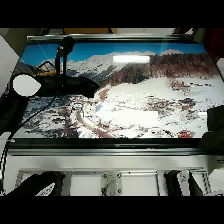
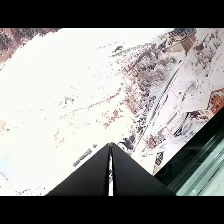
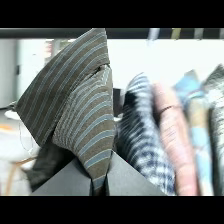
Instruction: Fold the clothes and pants, and hang the long-sleeved shirts on hangers.
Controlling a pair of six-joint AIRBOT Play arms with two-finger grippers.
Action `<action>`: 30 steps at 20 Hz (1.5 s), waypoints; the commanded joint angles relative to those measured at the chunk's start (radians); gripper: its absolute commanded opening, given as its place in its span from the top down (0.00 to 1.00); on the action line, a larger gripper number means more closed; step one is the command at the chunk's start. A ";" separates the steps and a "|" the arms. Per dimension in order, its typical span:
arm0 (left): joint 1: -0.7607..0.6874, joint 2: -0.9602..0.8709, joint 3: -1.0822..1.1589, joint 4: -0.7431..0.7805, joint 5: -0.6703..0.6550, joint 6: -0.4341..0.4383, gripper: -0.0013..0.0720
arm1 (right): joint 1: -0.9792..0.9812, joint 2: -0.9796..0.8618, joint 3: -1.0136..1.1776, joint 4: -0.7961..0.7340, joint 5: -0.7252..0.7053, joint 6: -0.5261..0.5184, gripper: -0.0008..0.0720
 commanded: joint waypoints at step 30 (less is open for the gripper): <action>-0.089 -0.001 0.001 0.000 -0.070 0.000 0.97 | 0.068 -0.008 0.028 0.236 0.018 0.082 0.37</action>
